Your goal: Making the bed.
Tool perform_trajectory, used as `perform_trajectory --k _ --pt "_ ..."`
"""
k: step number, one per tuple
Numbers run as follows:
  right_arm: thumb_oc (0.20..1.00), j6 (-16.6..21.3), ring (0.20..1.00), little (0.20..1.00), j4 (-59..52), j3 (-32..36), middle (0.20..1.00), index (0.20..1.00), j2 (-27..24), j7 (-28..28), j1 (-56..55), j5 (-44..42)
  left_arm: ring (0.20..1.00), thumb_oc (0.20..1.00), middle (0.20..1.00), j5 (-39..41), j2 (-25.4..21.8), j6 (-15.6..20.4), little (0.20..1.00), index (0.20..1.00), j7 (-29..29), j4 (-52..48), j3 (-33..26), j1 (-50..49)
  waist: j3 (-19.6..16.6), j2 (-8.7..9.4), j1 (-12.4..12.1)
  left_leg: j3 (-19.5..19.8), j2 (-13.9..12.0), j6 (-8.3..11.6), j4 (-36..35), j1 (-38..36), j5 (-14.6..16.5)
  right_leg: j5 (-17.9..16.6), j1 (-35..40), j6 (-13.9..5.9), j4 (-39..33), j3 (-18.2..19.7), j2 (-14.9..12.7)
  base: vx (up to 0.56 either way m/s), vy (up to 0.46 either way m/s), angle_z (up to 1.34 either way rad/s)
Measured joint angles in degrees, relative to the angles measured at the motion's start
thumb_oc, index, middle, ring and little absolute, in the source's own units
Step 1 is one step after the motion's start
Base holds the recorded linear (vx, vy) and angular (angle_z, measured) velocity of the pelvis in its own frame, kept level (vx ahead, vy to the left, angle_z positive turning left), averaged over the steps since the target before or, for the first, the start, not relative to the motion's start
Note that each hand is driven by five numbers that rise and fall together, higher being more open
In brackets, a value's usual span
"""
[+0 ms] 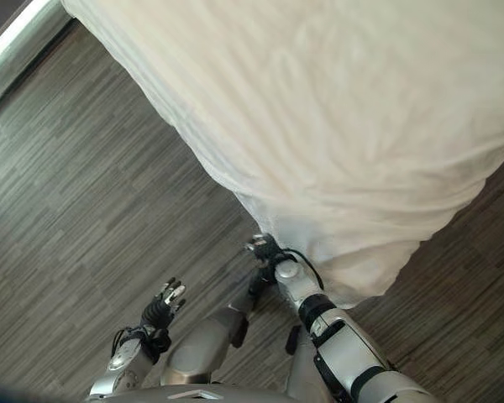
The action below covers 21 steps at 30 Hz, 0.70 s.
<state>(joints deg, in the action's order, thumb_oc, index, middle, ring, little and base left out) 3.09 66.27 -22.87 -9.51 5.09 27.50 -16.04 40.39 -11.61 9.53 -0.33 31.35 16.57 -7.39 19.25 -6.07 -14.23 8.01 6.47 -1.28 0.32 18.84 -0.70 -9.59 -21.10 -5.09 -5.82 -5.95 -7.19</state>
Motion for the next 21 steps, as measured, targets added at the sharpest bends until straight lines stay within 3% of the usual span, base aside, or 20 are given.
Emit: perform_trajectory --k 5,8,14,19,21 --pt "0.200 1.9 0.200 0.200 6.8 17.5 0.200 0.200 -9.4 0.9 -10.1 -1.0 1.000 1.000 1.000 -0.1 -0.3 0.0 1.000 1.000 -1.3 -1.7 -1.6 0.6 0.4 0.31 1.1 -0.6 0.2 -0.10 -0.2 0.4 -0.1 -0.1 -0.6 -0.13 0.0 0.4 -0.2 0.00 0.015 -0.03" --pt "0.200 2.5 0.200 0.200 6.7 20.9 0.200 0.200 -14.1 2.0 -15.7 -2.7 1.000 1.000 1.000 -0.1 -1.1 0.0 1.000 1.000 -2.0 -1.8 -3.3 0.6 1.1 1.34 3.6 -0.9 0.1 -0.14 -0.2 0.2 -0.1 -0.1 -0.6 -0.23 0.0 0.9 -0.1 0.02 0.004 -0.06" --pt "0.200 2.2 0.200 0.200 8.4 25.0 0.200 0.200 -12.9 1.3 -27.0 -2.9 1.000 1.000 1.000 -0.1 -1.3 -0.3 1.000 1.000 -2.6 -2.5 -4.2 1.0 1.7 3.19 9.1 -1.6 -0.5 -0.06 -0.9 -1.9 0.0 -0.3 0.8 -0.23 0.0 1.9 0.7 0.05 -0.003 -0.10" --pt "0.200 0.9 0.200 0.200 8.9 32.5 0.200 0.200 -10.8 0.8 -35.7 -2.9 1.000 1.000 1.000 -0.1 -3.4 -0.9 1.000 1.000 -3.6 -2.6 -5.7 0.1 -0.3 5.99 13.5 -3.1 -1.0 0.10 -2.7 -5.3 0.2 0.6 2.7 -0.89 0.0 3.6 0.9 0.06 -0.007 -0.19" --pt "0.200 0.4 0.200 0.200 6.7 35.1 0.200 0.200 -11.6 2.0 -38.4 -3.9 1.000 1.000 1.000 -0.1 -4.6 -1.0 1.000 1.000 -3.9 -3.1 -5.8 -0.1 -1.7 7.99 15.0 -4.1 -1.1 0.00 -3.3 -6.1 0.1 0.6 2.7 -0.88 0.0 4.7 1.2 0.03 0.009 -0.23"
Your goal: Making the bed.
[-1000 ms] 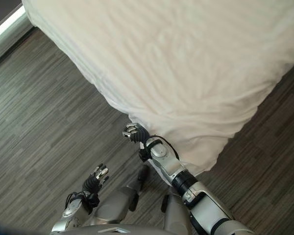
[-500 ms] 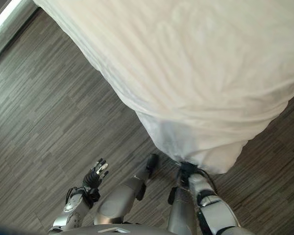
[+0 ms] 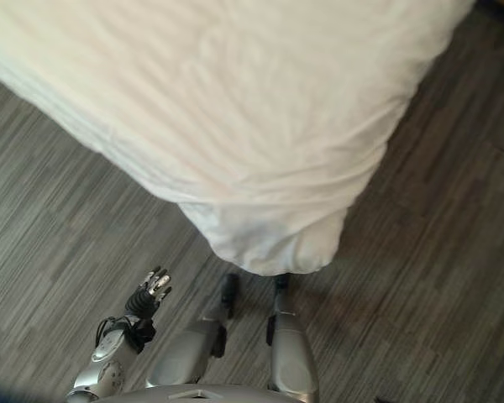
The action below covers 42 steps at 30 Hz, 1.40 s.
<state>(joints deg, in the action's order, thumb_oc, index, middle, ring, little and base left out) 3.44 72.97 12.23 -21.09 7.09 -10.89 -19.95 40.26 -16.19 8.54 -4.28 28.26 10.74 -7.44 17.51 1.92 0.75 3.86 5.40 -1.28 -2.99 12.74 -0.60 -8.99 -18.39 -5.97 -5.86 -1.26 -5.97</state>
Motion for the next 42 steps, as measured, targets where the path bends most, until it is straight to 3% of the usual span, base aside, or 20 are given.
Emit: perform_trajectory --k 2,4,6,7,9,14,15,22,30,34,39,42 --pt "0.200 0.7 0.200 0.200 -11.7 5.4 0.200 0.200 -0.3 1.8 -1.0 -5.1 1.000 1.000 1.000 0.0 -0.4 -0.1 1.000 1.000 0.1 -0.2 -0.9 -0.7 -1.7 1.44 1.5 -1.4 0.0 -0.12 0.0 -0.2 0.0 0.0 -0.3 0.06 -0.1 1.4 0.1 0.01 0.022 -0.34" --pt "0.200 3.0 0.200 0.200 -34.2 5.7 0.200 0.200 0.3 4.0 -2.6 -8.4 1.000 1.000 1.000 0.0 -0.2 0.0 1.000 1.000 1.0 -1.4 -1.0 -1.8 -1.9 1.54 2.3 -3.2 0.2 -0.33 0.1 -0.5 0.0 0.0 -0.7 -0.05 -0.2 3.3 0.1 0.00 0.018 -0.45" --pt "0.200 7.2 0.200 0.200 -44.4 5.4 0.200 0.200 0.3 4.9 3.3 -12.1 1.000 1.000 1.000 0.1 0.4 0.1 1.000 1.000 1.7 -1.7 -0.6 -1.8 -2.4 0.77 2.2 -4.5 0.4 -0.46 0.2 -0.9 0.3 0.0 -0.6 -0.14 -0.2 4.2 0.0 -0.04 -0.011 -0.28" --pt "0.200 9.3 0.200 0.200 -53.2 3.6 0.200 0.200 0.9 6.2 8.2 -15.4 1.000 1.000 1.000 0.1 1.0 0.2 1.000 1.000 1.9 -1.9 0.9 -1.9 -3.7 -0.75 1.8 -4.5 0.6 -0.37 0.3 -0.3 0.4 -0.3 -1.1 -0.70 -0.3 4.5 -0.1 -0.05 -0.013 -0.02" --pt "0.200 11.9 0.200 0.200 -58.5 -0.3 0.200 0.200 1.3 5.8 12.4 -18.4 1.000 1.000 1.000 0.1 1.6 0.1 1.000 1.000 2.1 -2.4 1.9 -3.0 -4.5 -1.99 0.1 -4.6 0.8 -0.40 0.4 0.4 0.3 -1.1 -2.0 -0.79 -0.2 4.6 -0.3 -0.01 -0.005 0.02" --pt "0.200 12.7 0.200 0.200 -65.0 -12.8 0.200 0.200 3.2 2.1 16.6 -23.9 1.000 1.000 1.000 0.1 2.5 -0.4 1.000 1.000 2.2 -2.4 3.1 -6.5 -4.7 -3.06 -2.3 -4.7 0.5 -0.78 0.3 0.7 0.0 -2.3 -2.4 0.03 0.0 4.5 0.0 -0.01 -0.026 -0.02" --pt "0.200 12.6 0.200 0.200 -63.7 -16.0 0.200 0.200 3.6 0.5 17.4 -24.0 1.000 1.000 1.000 0.1 2.7 -0.4 1.000 1.000 2.1 -2.1 3.7 -6.3 -4.7 -3.14 -2.5 -4.6 0.5 -0.75 0.4 0.7 0.0 -2.3 -2.3 0.03 0.0 4.4 0.0 0.00 -0.042 0.07" --pt "0.200 10.7 0.200 0.200 -55.1 -19.8 0.200 0.200 7.8 -1.9 23.1 -30.1 1.000 1.000 1.000 0.1 2.8 -0.4 1.000 1.000 1.7 -0.3 4.2 -5.7 -4.2 -3.76 -5.3 -4.4 0.5 -0.72 0.1 0.7 0.0 -2.2 -2.2 -0.10 0.0 3.7 -0.2 0.01 -0.026 0.03" --pt "0.200 9.5 0.200 0.200 -51.3 -22.0 0.200 0.200 9.1 -2.5 23.5 -30.1 1.000 1.000 1.000 0.1 3.7 -0.4 1.000 1.000 1.7 -0.3 4.6 -2.9 -2.7 -3.22 -5.3 -3.9 0.5 -0.49 0.1 1.0 0.1 -1.7 -2.4 -0.51 0.0 3.5 -0.1 0.00 -0.005 0.01" --pt "0.200 10.0 0.200 0.200 -44.8 -20.1 0.200 0.200 11.1 -2.3 26.4 -32.7 1.000 1.000 1.000 0.2 3.8 -0.3 1.000 1.000 2.0 2.0 4.4 -2.3 -2.0 -3.40 -5.5 -3.3 0.4 -0.61 0.2 1.2 0.0 -1.6 -2.4 -0.44 0.0 3.2 -0.1 0.00 0.000 0.04" --pt "0.200 12.2 0.200 0.200 -27.0 -13.8 0.200 0.200 12.6 -1.2 35.7 -37.5 1.000 1.000 1.000 0.2 4.3 -0.3 1.000 1.000 2.3 4.9 4.6 -1.1 -1.4 -4.36 -6.0 -3.1 0.5 -0.71 0.6 2.6 -0.1 -1.6 -3.5 -0.44 -0.1 3.1 -0.3 -0.01 0.002 0.03" --pt "0.200 11.5 0.200 0.200 -12.0 -7.6 0.200 0.200 8.2 1.4 42.6 -39.7 1.000 1.000 1.000 0.2 4.7 -0.3 1.000 1.000 2.3 5.3 4.9 -0.3 0.4 -7.63 -7.7 -2.6 0.9 -0.78 1.2 4.2 -0.4 -1.8 -4.6 -0.27 -0.1 2.5 -0.7 -0.03 0.002 0.13"
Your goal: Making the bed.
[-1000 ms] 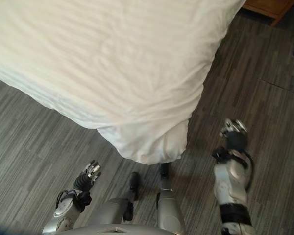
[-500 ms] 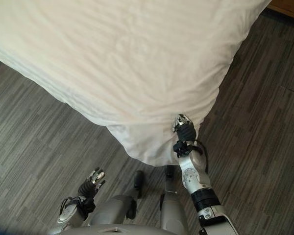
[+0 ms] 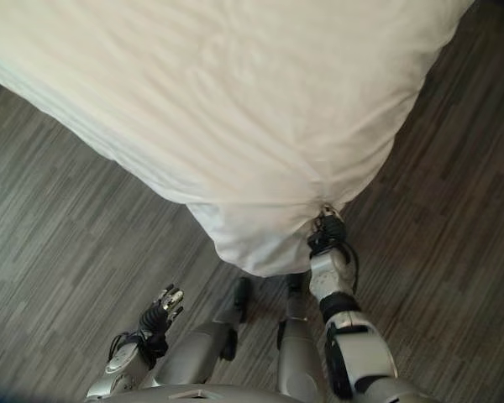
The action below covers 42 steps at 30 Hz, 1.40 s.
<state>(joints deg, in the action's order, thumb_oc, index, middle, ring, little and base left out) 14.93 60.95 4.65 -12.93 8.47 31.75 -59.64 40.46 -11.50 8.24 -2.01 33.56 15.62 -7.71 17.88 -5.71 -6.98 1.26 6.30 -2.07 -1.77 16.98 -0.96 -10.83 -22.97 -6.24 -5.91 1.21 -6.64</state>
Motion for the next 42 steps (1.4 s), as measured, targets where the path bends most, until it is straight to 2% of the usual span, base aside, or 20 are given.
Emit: perform_trajectory --k 2,6,11,14,15,19,22,23,24,25,26,30,34,36,37,38,39,40,41,42 --pt "0.200 -0.9 0.200 0.200 3.3 0.4 0.200 0.200 -3.0 1.0 0.7 -0.1 1.000 1.000 1.000 0.0 0.2 0.0 1.000 1.000 0.2 0.1 0.9 1.0 1.6 -2.96 -1.2 1.1 0.1 0.03 0.0 0.4 -0.2 -0.5 -0.1 0.51 0.1 -0.9 0.0 -0.02 0.006 0.15" --pt "0.200 -2.9 0.200 0.200 10.8 1.5 0.200 0.200 -4.6 1.0 1.9 0.3 1.000 1.000 1.000 0.0 0.6 0.1 1.000 1.000 -0.2 0.4 1.6 1.7 2.1 -4.13 -2.3 1.2 -0.1 0.04 0.0 1.6 -0.2 -0.5 -1.3 0.61 0.1 -1.0 0.1 -0.01 0.002 0.01" --pt "0.200 -4.7 0.200 0.200 11.9 3.4 0.200 0.200 -6.6 0.8 -5.9 1.3 1.000 1.000 1.000 -0.1 0.8 0.4 1.000 1.000 -0.5 0.2 1.5 4.1 2.4 -3.71 -2.0 1.0 0.1 0.05 -0.1 1.3 -0.2 -0.6 -1.0 0.61 0.1 -0.9 0.2 0.00 0.000 0.00" --pt "0.200 -4.8 0.200 0.200 11.9 6.2 0.200 0.200 -6.8 0.7 -10.3 1.7 1.000 1.000 1.000 -0.1 0.7 0.6 1.000 1.000 -0.5 -0.1 0.5 4.4 3.1 -2.29 0.1 1.0 0.0 0.08 -0.3 -0.7 -0.2 -0.4 0.9 0.47 0.1 -0.9 0.2 0.04 -0.011 0.00" --pt "0.200 -5.1 0.200 0.200 12.0 9.5 0.200 0.200 -8.1 0.8 -14.3 3.4 1.000 1.000 1.000 -0.1 0.7 0.6 1.000 1.000 -0.6 -0.2 -0.5 4.3 3.1 -1.10 1.6 1.1 0.0 0.09 -0.8 -2.4 -0.2 -0.1 2.4 0.28 0.1 -1.0 0.2 0.08 -0.035 0.01" --pt "0.200 -4.8 0.200 0.200 9.3 14.8 0.200 0.200 -9.7 1.5 -22.8 4.3 1.000 1.000 1.000 -0.1 -0.1 0.6 1.000 1.000 -0.6 -0.3 -4.1 3.2 0.9 3.05 4.6 1.3 -0.4 0.54 -1.5 -5.3 0.2 1.1 5.0 -0.11 0.1 -1.2 0.2 0.08 -0.033 0.00" --pt "0.200 -4.5 0.200 0.200 1.1 15.8 0.200 0.200 -8.5 4.1 -31.2 8.5 1.000 1.000 1.000 -0.2 -0.1 0.5 1.000 1.000 -0.4 -0.4 -5.8 2.8 -2.7 6.78 6.1 1.2 -1.1 0.91 -2.2 -7.6 0.5 1.7 7.0 0.12 0.1 -1.3 0.8 0.09 0.001 0.00" --pt "0.200 -4.5 0.200 0.200 -8.0 15.6 0.200 0.200 -7.1 5.3 -35.3 11.0 1.000 1.000 1.000 -0.2 -0.1 0.3 1.000 1.000 -0.2 -1.5 -6.2 2.4 -3.2 7.56 6.7 1.6 -1.1 1.06 -2.1 -8.9 0.7 1.9 8.6 0.20 0.1 -1.8 0.8 0.09 0.013 0.09" --pt "0.228 -4.0 0.228 0.228 -16.5 15.2 0.228 0.228 -5.6 6.0 -38.9 13.1 1.000 1.000 1.000 -0.2 0.3 0.3 1.000 1.000 -0.3 -2.4 -7.6 1.7 -4.1 8.17 7.6 2.1 -1.2 1.04 -2.2 -10.0 0.8 2.1 9.6 0.39 0.1 -2.0 0.9 0.07 0.012 0.13" --pt "0.536 -2.5 0.536 0.536 -22.2 14.7 0.536 0.536 -4.1 6.2 -40.6 16.3 1.000 1.000 1.000 -0.2 0.1 0.5 1.000 1.000 -0.1 -2.7 -7.7 1.4 -6.2 8.91 8.6 2.2 -1.5 1.03 -2.0 -10.9 1.3 2.7 10.6 0.54 0.0 -2.2 1.1 0.08 0.026 0.04" --pt "1.000 -2.5 1.000 1.000 -25.2 14.8 1.000 1.000 -3.1 7.2 -41.1 17.3 1.000 1.000 1.000 -0.2 0.0 0.5 1.000 1.000 0.4 -2.7 -7.7 1.2 -7.3 9.27 8.7 2.3 -1.6 1.20 -2.0 -11.8 1.5 2.7 11.5 0.43 0.1 -2.2 1.3 0.06 0.020 0.00" --pt "1.000 -1.9 1.000 1.000 -37.4 9.2 1.000 1.000 -0.2 7.7 -42.4 25.9 1.000 1.000 1.000 -0.7 0.4 0.6 1.000 1.000 1.8 -2.9 -9.9 0.2 -14.5 9.71 8.4 2.1 -1.7 0.97 -2.2 -14.9 2.2 3.6 14.5 0.87 -0.2 -1.9 1.5 0.02 0.026 -0.03" --pt "1.000 -2.0 1.000 1.000 -45.1 1.0 1.000 1.000 1.2 6.1 -41.8 32.5 1.000 1.000 1.000 -0.8 0.5 0.8 1.000 1.000 2.0 -3.3 -11.4 -1.7 -15.9 10.13 8.2 0.2 -1.5 0.92 -2.7 -18.1 2.4 3.7 16.1 0.65 -0.2 0.0 1.7 -0.07 0.014 -0.25" --pt "1.000 -2.0 1.000 1.000 -47.8 0.3 1.000 1.000 3.3 4.9 -42.0 33.2 1.000 1.000 1.000 -0.9 0.2 1.1 1.000 1.000 2.4 -4.6 -11.2 -3.5 -15.8 10.17 8.1 -3.3 -1.6 0.05 -3.0 -17.8 1.7 4.2 14.7 -0.56 -0.2 2.2 1.7 -0.26 -0.054 -0.69" --pt "1.000 -2.0 1.000 1.000 -49.4 -1.0 1.000 1.000 3.2 4.7 -42.9 34.2 1.000 1.000 1.000 -1.0 -0.1 1.1 1.000 1.000 2.6 -4.6 -10.2 -3.3 -15.6 9.60 8.4 -4.6 -2.0 -0.36 -2.4 -15.9 1.5 5.2 13.4 -3.10 0.2 3.3 1.7 -0.38 -0.075 -0.60" --pt "1.000 -2.0 1.000 1.000 -50.0 -1.4 1.000 1.000 3.1 4.3 -43.4 35.0 1.000 1.000 1.000 -1.4 -0.3 1.1 1.000 1.000 2.7 -4.6 -9.5 -2.4 -14.9 8.91 8.7 -4.7 -2.5 -0.89 -1.5 -14.6 1.3 4.7 12.1 -4.24 1.6 4.0 2.0 -0.39 -0.060 -0.29" --pt "1.000 -2.4 1.000 1.000 -48.0 -1.5 1.000 1.000 3.0 3.8 -43.0 35.6 1.000 1.000 1.000 -3.1 -0.8 1.1 1.000 1.000 3.0 -4.6 -7.4 1.1 -13.3 7.55 8.7 -6.1 -4.8 -1.43 1.0 -10.9 0.9 6.9 7.4 -3.64 11.5 1.1 2.3 -0.39 -0.069 -0.17" --pt "1.000 -3.0 1.000 1.000 -47.0 -1.8 1.000 1.000 2.9 3.6 -42.1 36.2 1.000 1.000 1.000 -3.9 -0.9 1.1 1.000 1.000 3.0 -4.5 -6.5 2.8 -11.9 5.82 7.8 -7.2 -7.0 -1.46 1.6 -9.8 0.9 8.5 5.9 -2.95 17.0 -2.3 2.2 -0.31 -0.080 -0.41" --pt "1.000 -3.5 1.000 1.000 -46.8 -2.4 1.000 1.000 2.8 3.3 -41.4 36.9 1.000 1.000 1.000 -4.7 -0.6 1.2 1.000 1.000 3.0 -4.6 -6.6 3.9 -10.6 4.51 7.0 -7.7 -8.7 -1.37 1.4 -10.1 0.6 9.5 7.0 -2.92 18.8 -5.3 1.3 -0.32 -0.131 -0.64" --pt "1.000 -3.6 1.000 1.000 -46.9 -3.3 1.000 1.000 2.8 3.0 -41.1 37.1 1.000 1.000 1.000 -4.7 -0.5 1.2 1.000 1.000 2.9 -4.6 -7.0 4.3 -10.0 4.18 5.8 -9.2 -9.7 -1.75 1.8 -10.3 0.3 11.3 8.4 -3.93 21.6 -7.3 -1.0 -0.30 -0.162 -0.71"
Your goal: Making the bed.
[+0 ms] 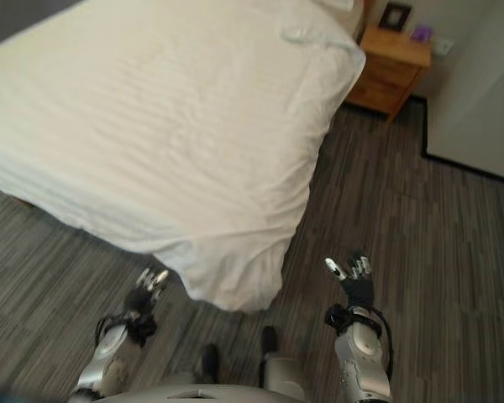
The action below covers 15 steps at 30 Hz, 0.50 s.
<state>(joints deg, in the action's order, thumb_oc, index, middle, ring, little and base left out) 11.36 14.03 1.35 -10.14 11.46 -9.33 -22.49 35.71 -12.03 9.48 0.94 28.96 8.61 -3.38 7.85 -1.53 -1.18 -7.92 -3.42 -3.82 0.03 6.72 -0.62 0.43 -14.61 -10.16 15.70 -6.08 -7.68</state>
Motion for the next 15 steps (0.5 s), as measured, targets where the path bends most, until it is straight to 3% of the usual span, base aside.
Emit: perform_trajectory --k 1,3,4,6,7,8,11,12,13,14,15 --pt "1.000 -0.1 1.000 1.000 -0.3 -0.9 1.000 1.000 0.0 -0.2 0.2 0.0 1.000 1.000 1.000 0.0 0.1 0.0 1.000 1.000 0.0 0.0 -0.7 -0.3 0.0 0.09 -0.6 -1.4 -0.6 0.00 0.0 -0.5 0.0 1.5 1.6 0.18 3.7 -3.0 -3.2 -0.30 -0.205 -0.68" --pt "1.000 -0.4 1.000 1.000 -0.7 -3.1 1.000 1.000 -0.5 -0.4 1.6 0.9 1.000 1.000 1.000 0.0 0.5 0.1 1.000 1.000 0.0 0.0 -1.8 -1.2 0.4 0.97 -2.9 -4.5 -1.5 0.02 0.0 -1.5 0.0 2.6 5.0 -0.90 8.1 -4.8 -7.9 -0.23 -0.210 -0.91" --pt "1.000 -0.8 1.000 1.000 -1.3 -4.6 1.000 1.000 -0.4 -0.5 3.3 2.3 1.000 1.000 1.000 0.1 0.4 0.3 1.000 1.000 0.1 0.1 -2.9 -2.1 0.6 1.97 -5.4 -7.4 -2.3 0.44 0.1 -2.3 -0.3 3.0 7.4 -1.70 7.9 -6.3 -10.6 -0.18 -0.217 -1.25" --pt "1.000 -0.5 1.000 1.000 -2.5 -6.3 1.000 1.000 0.1 -0.7 5.4 2.4 1.000 1.000 1.000 0.2 -0.6 0.8 1.000 1.000 0.2 -0.1 -4.0 -3.8 0.1 4.21 -7.2 -8.6 -3.1 1.91 0.2 -2.1 -1.3 0.3 14.0 -1.47 -3.1 -8.0 -12.1 -0.34 -0.528 -0.92" --pt "1.000 -0.5 1.000 1.000 -2.6 -6.5 1.000 1.000 0.1 -0.7 6.3 2.2 1.000 1.000 1.000 0.2 -1.5 0.9 1.000 1.000 0.2 0.1 -3.9 -4.0 0.2 5.89 -6.9 -8.7 -3.2 3.65 0.2 -1.6 -2.5 -2.8 16.6 -1.44 -8.4 -8.6 -11.5 -0.33 -0.648 -0.56" --pt "1.000 -0.5 1.000 1.000 -2.8 -6.4 1.000 1.000 -0.9 -0.8 8.0 2.1 1.000 1.000 1.000 0.9 -0.4 1.3 1.000 1.000 0.5 1.2 -4.9 -4.8 -0.1 5.07 -7.1 -8.7 -7.0 7.27 0.4 0.5 -5.1 -0.9 17.2 -1.34 -14.5 -8.9 -6.9 -0.16 -0.460 -0.43" --pt "1.000 -0.6 1.000 1.000 -3.7 -6.5 1.000 1.000 -2.7 -0.7 6.0 2.2 1.000 1.000 1.000 1.9 2.5 1.0 1.000 1.000 0.7 1.3 -6.2 -6.4 0.1 4.18 -6.4 -4.3 -12.1 7.68 -0.7 0.1 -9.8 0.6 20.8 2.31 -21.3 -7.1 0.0 -0.21 -0.325 -0.25" --pt "1.000 -0.7 1.000 1.000 -4.1 -6.5 1.000 1.000 -3.9 -0.6 4.9 2.2 1.000 1.000 1.000 2.4 4.3 1.0 1.000 1.000 0.8 1.6 -6.5 -6.7 0.1 4.16 -5.8 -2.6 -13.2 10.01 -0.7 0.3 -13.6 1.5 21.1 3.54 -21.3 -7.1 1.1 -0.26 -0.322 -0.13" --pt "1.000 -0.7 1.000 1.000 -4.3 -6.3 1.000 1.000 -4.4 -0.8 4.2 2.1 1.000 1.000 1.000 3.2 6.0 1.1 1.000 1.000 0.9 1.9 -6.6 -6.8 0.7 4.94 -5.3 2.6 -13.0 12.18 0.7 0.7 -16.3 1.6 20.6 5.40 -20.4 -6.1 1.5 -0.22 -0.299 -0.32" --pt "1.000 -0.8 1.000 1.000 -4.1 -6.4 1.000 1.000 -4.2 -0.8 4.1 2.1 1.000 1.000 1.000 3.6 6.7 1.0 1.000 1.000 0.8 2.2 -6.1 -7.0 1.1 6.87 -5.5 10.0 -9.8 14.73 4.4 0.9 -13.7 1.9 19.7 6.61 -20.0 -4.7 -0.2 -0.19 -0.253 -1.02" --pt "1.000 -0.7 1.000 1.000 -4.5 -6.6 1.000 1.000 -4.1 -2.4 3.7 1.5 1.000 1.000 1.000 3.6 6.7 0.8 1.000 1.000 0.3 2.1 -4.7 -8.1 0.3 9.85 -5.3 17.3 0.2 16.59 12.0 0.8 -6.2 0.1 17.8 7.11 -20.4 -0.6 -3.1 -0.13 -0.185 -1.15"
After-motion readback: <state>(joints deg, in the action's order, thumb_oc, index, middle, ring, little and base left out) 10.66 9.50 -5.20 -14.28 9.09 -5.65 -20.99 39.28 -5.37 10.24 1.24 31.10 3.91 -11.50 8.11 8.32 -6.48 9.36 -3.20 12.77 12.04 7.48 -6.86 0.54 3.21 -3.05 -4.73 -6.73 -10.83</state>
